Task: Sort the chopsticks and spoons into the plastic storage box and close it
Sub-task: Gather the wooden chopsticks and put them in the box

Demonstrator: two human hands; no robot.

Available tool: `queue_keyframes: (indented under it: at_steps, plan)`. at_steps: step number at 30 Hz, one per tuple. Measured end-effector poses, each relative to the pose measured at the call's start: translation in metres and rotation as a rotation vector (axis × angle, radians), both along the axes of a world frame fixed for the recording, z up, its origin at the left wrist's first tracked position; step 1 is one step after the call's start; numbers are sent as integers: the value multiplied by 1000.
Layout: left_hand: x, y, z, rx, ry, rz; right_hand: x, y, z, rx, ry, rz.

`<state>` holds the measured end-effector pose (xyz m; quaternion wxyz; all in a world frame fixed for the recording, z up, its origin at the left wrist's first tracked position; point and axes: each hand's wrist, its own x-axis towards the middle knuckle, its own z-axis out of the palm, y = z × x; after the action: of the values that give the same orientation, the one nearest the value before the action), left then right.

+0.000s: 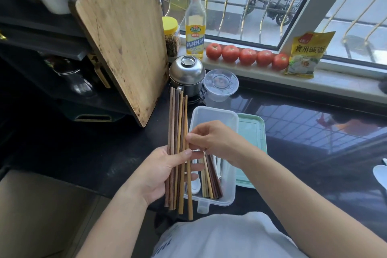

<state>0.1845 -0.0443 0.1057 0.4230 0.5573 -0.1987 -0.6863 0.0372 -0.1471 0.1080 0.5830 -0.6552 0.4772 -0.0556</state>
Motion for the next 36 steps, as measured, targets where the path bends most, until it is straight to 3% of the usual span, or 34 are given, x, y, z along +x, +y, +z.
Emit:
queue_keyframes:
  at_steps: [2, 6, 7, 10, 14, 19, 22, 24, 27, 30, 32, 34, 36]
  plan:
    - [0, 0, -2, 9, 11, 7, 4, 2, -5, -31, -36, -72]
    - [7, 0, -19, 90, -70, 201, -3, -25, -23, -289, -14, -528]
    - [10, 1, -24, 124, -88, 278, -9, -33, -27, -409, 99, -515]
    - [19, 4, -32, 184, -88, 402, -18, -35, -41, -565, 491, -158]
    - [17, 2, -32, 178, -12, 388, -4, -6, -76, -597, 657, 177]
    - [10, 2, -23, 108, 6, 273, 1, -10, -76, -517, 653, 161]
    - [8, 4, -20, 77, 0, 243, -2, -10, -58, -530, 574, 12]
    - [2, 4, -19, 61, -5, 222, -1, -6, -39, -406, 374, -87]
    - [-11, 2, -15, 26, -3, 134, 4, 20, -12, -63, -9, -163]
    - [-20, 1, -15, 7, 8, 47, 0, 30, -5, 60, -181, -286]
    - [-19, 1, -19, 44, -52, 69, -10, 16, -5, 1, -170, -461]
    - [-12, 3, -25, 101, -124, 176, -24, -10, -5, -207, -110, -642]
    - [-1, 6, -30, 138, -172, 304, -35, -30, -10, -444, 57, -622]
